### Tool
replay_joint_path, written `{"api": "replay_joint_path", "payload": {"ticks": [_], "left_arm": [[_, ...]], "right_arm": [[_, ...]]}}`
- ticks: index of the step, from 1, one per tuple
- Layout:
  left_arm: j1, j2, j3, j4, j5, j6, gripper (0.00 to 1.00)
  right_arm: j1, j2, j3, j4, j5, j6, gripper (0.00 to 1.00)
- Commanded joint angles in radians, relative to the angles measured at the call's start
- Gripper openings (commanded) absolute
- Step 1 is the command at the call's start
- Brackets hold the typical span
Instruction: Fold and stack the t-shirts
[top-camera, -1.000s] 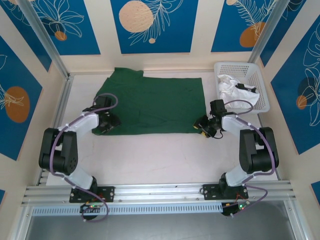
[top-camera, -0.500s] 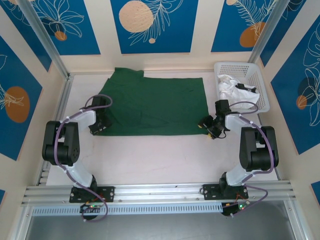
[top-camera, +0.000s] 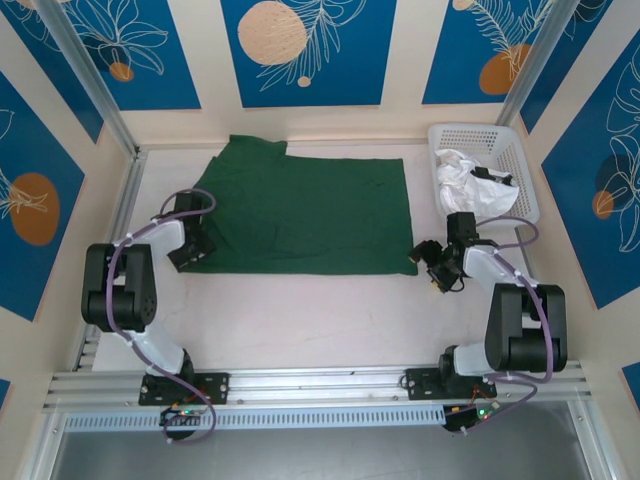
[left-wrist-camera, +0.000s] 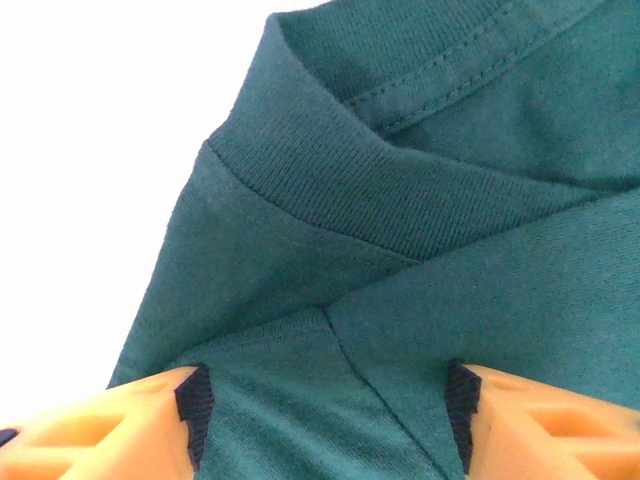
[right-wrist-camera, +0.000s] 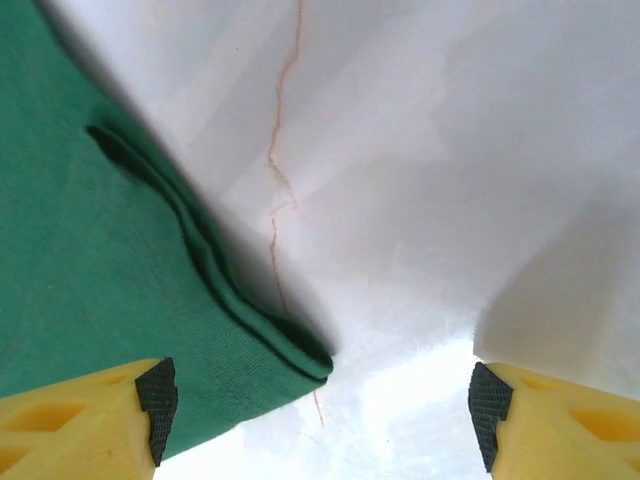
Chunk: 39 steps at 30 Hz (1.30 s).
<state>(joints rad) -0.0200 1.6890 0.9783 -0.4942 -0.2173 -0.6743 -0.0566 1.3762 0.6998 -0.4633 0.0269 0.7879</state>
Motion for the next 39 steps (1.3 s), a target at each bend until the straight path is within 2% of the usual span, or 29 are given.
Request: {"api": "replay_joint_path", "payload": {"ticks": [1, 6, 9, 12, 14, 19, 21, 25, 30, 39], "left_arm": [[0.010, -0.098, -0.018, -0.033, 0.048, -0.007, 0.68], [-0.029, -0.278, -0.034, -0.038, 0.101, -0.010, 0.72], [-0.100, -0.331, -0.054, 0.001, 0.162, -0.010, 0.63], [-0.172, -0.320, -0.080, 0.054, 0.198, 0.000, 0.55], [-0.204, -0.290, -0.096, 0.084, 0.190, 0.011, 0.53], [-0.224, -0.168, -0.102, 0.133, 0.172, 0.041, 0.50], [-0.224, -0.121, -0.097, 0.134, 0.128, 0.064, 0.50], [-0.220, -0.040, -0.088, 0.083, 0.020, 0.074, 0.50], [-0.210, -0.051, -0.148, 0.042, -0.036, 0.046, 0.53], [-0.210, -0.247, -0.281, -0.022, -0.002, 0.026, 0.54]], "right_arm": [[0.018, -0.079, 0.001, -0.038, 0.005, -0.018, 0.79], [0.112, -0.130, 0.029, -0.009, -0.075, -0.039, 0.73], [0.178, -0.071, 0.070, -0.006, -0.054, -0.026, 0.64], [0.215, 0.031, 0.111, 0.011, -0.077, -0.026, 0.56], [0.237, 0.103, 0.153, 0.008, -0.087, -0.030, 0.54], [0.310, 0.245, 0.244, 0.008, -0.079, -0.030, 0.51], [0.334, 0.289, 0.272, -0.002, -0.050, -0.029, 0.51], [0.331, 0.335, 0.271, -0.043, 0.015, 0.003, 0.50], [0.303, 0.271, 0.188, -0.039, 0.028, 0.037, 0.52], [0.268, 0.158, 0.060, -0.066, -0.045, 0.017, 0.54]]}}
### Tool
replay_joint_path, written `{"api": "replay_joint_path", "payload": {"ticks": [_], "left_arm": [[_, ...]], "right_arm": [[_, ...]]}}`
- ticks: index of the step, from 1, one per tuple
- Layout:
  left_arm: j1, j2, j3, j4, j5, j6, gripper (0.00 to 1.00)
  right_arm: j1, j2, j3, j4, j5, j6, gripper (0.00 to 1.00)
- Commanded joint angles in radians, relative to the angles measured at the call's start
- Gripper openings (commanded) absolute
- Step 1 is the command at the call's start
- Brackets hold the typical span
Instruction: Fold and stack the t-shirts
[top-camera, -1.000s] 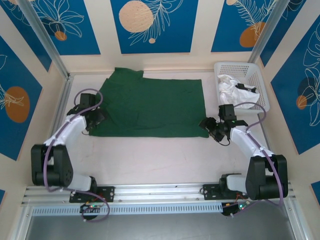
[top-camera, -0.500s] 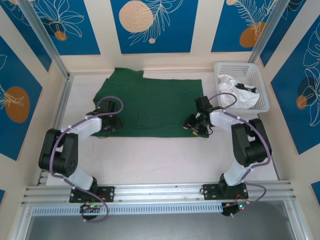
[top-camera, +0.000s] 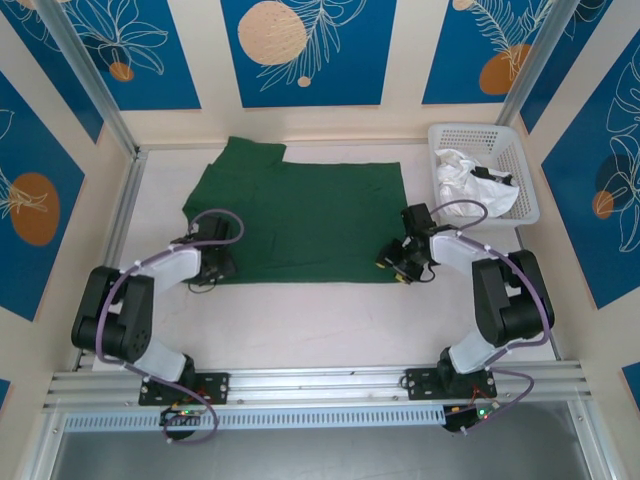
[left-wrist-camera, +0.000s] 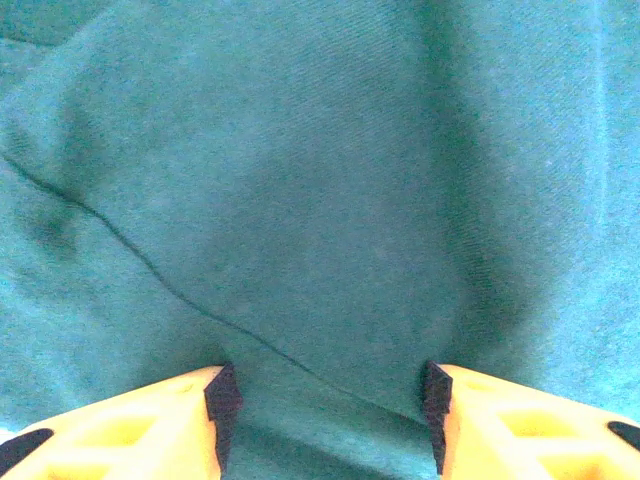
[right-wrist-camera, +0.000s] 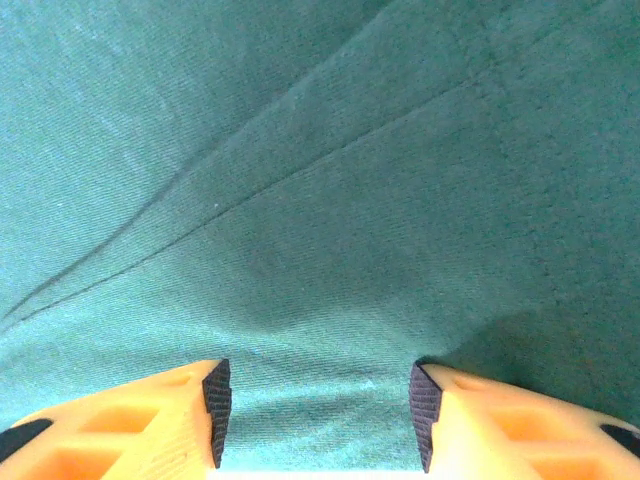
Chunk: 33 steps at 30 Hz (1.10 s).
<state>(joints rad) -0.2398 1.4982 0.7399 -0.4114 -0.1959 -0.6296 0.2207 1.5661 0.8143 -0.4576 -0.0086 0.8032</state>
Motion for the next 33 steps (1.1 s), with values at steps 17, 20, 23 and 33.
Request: {"api": "replay_joint_path", "payload": {"ticks": [17, 20, 23, 33], "left_arm": [[-0.015, -0.490, -0.132, -0.248, 0.066, -0.076, 0.48], [-0.032, -0.502, -0.081, -0.230, 0.150, -0.044, 0.37], [-0.075, -0.452, -0.037, -0.191, 0.186, -0.034, 0.22], [-0.176, -0.109, 0.075, -0.053, 0.179, -0.048, 0.04]], "right_arm": [[0.037, -0.407, -0.188, -0.153, 0.053, -0.008, 0.64], [0.139, -0.503, -0.176, -0.085, 0.052, -0.008, 0.62], [0.269, -0.459, -0.153, 0.037, 0.010, 0.019, 0.49], [0.608, 0.108, 0.227, 0.096, 0.108, 0.102, 0.25]]}}
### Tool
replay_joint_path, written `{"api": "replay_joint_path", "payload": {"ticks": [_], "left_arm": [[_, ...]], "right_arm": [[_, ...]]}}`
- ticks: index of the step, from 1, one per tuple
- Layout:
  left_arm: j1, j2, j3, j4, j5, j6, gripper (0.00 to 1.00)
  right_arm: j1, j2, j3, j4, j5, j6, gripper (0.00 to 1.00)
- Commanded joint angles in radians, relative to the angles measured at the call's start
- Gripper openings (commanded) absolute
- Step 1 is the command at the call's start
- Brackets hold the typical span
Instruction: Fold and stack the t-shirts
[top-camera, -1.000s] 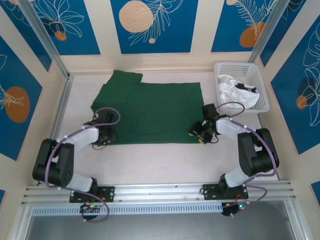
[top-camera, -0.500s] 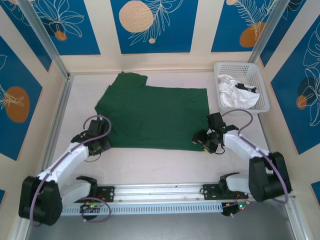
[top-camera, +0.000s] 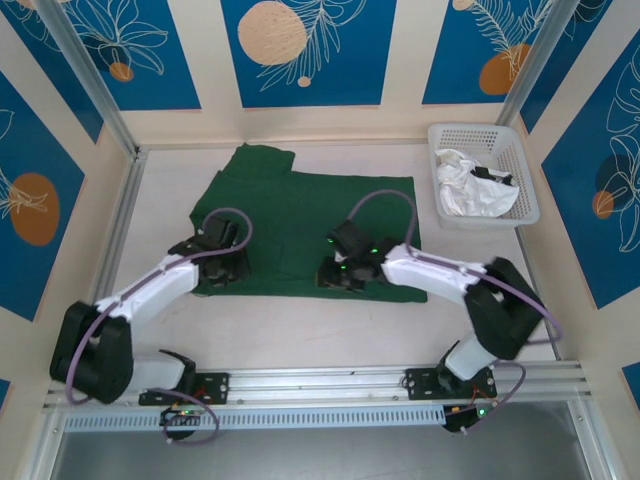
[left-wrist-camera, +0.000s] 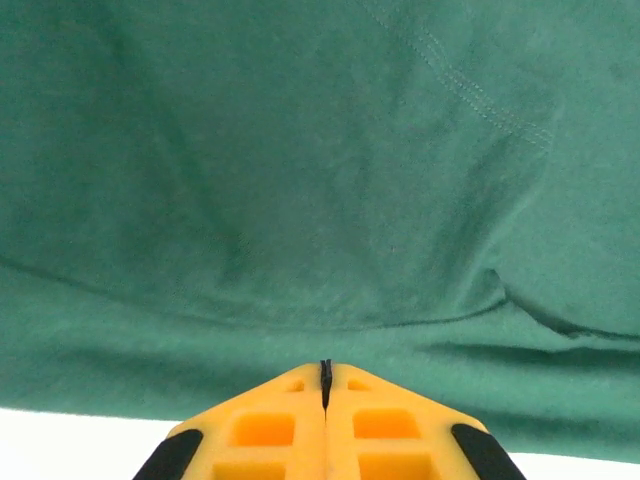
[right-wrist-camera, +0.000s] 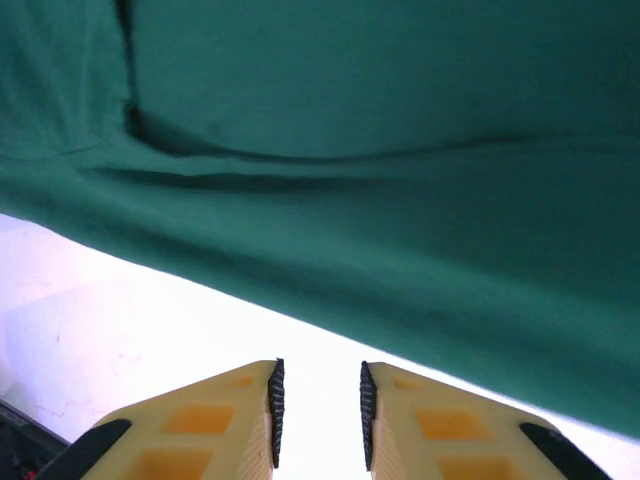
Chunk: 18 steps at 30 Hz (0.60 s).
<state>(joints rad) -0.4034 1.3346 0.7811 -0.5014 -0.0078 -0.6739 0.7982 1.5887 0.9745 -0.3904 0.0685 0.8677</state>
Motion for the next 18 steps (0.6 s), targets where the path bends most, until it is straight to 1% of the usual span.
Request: {"api": "replay_joint_path", "payload": {"ticks": [1, 5, 7, 10, 14, 18], "left_arm": [[-0.012, 0.081, 0.034, 0.045, -0.034, -0.008, 0.04], [-0.012, 0.147, 0.016, 0.052, -0.124, -0.021, 0.04], [-0.012, 0.165, -0.014, 0.060, -0.143, -0.029, 0.04], [-0.012, 0.165, -0.066, 0.060, -0.159, -0.041, 0.04], [-0.013, 0.109, -0.138, 0.028, -0.175, -0.051, 0.04], [-0.028, -0.016, -0.209, -0.030, -0.182, -0.075, 0.05]], "right_arm": [[0.037, 0.126, 0.087, 0.049, 0.025, 0.053, 0.24], [0.050, 0.247, 0.154, 0.066, 0.001, 0.090, 0.21], [0.068, 0.295, 0.174, 0.066, -0.020, 0.094, 0.21], [0.101, 0.326, 0.169, 0.063, -0.007, 0.103, 0.21], [0.132, 0.342, 0.118, 0.083, -0.014, 0.136, 0.21], [0.180, 0.330, 0.058, 0.087, -0.008, 0.158, 0.21]]}}
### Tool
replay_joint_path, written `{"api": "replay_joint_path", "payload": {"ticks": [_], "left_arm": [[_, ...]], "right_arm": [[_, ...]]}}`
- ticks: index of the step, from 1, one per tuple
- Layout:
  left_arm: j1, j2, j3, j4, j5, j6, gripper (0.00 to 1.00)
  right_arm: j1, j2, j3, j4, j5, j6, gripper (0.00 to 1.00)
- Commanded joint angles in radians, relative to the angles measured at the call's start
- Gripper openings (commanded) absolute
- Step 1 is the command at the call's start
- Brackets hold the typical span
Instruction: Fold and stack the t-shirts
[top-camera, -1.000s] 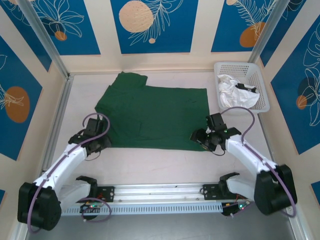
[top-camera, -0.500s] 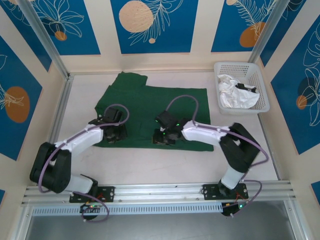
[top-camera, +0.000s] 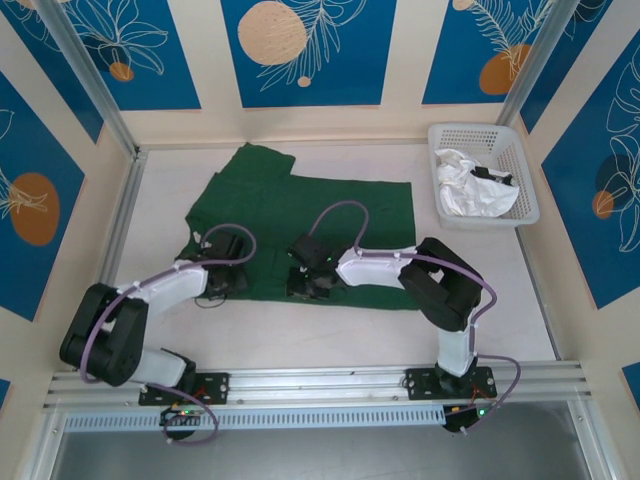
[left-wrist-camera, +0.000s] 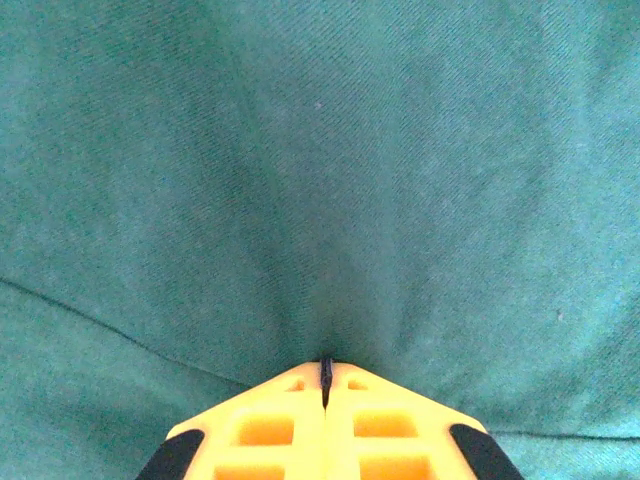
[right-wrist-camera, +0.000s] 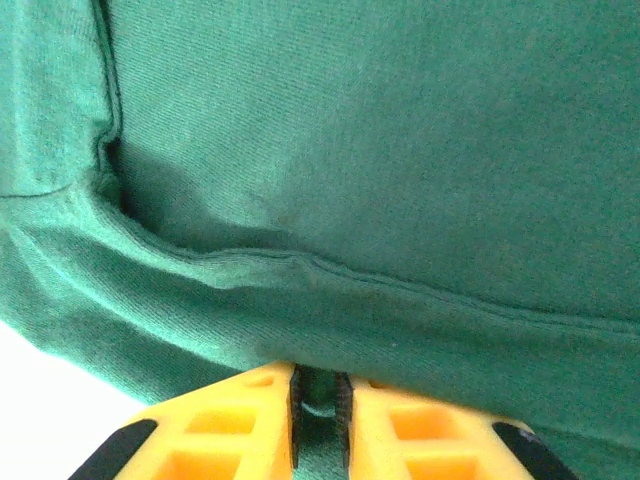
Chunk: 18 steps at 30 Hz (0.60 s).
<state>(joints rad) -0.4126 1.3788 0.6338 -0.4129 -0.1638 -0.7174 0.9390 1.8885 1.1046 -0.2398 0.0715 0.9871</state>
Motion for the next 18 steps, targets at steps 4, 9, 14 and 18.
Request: {"api": "replay_joint_path", "payload": {"ticks": [4, 9, 14, 18], "left_arm": [[-0.044, -0.187, -0.100, -0.198, -0.036, -0.065, 0.05], [-0.088, -0.311, -0.148, -0.262, -0.023, -0.127, 0.05], [-0.103, -0.425, -0.189, -0.319, -0.026, -0.166, 0.07], [-0.103, -0.479, -0.126, -0.370, -0.035, -0.152, 0.19]], "right_arm": [[0.085, 0.010, -0.115, -0.064, -0.016, 0.057, 0.21], [0.139, -0.017, -0.137, -0.102, 0.009, 0.076, 0.22], [0.156, -0.061, -0.168, -0.107, 0.028, 0.101, 0.27], [0.126, -0.107, -0.148, -0.160, 0.058, 0.077, 0.35]]}}
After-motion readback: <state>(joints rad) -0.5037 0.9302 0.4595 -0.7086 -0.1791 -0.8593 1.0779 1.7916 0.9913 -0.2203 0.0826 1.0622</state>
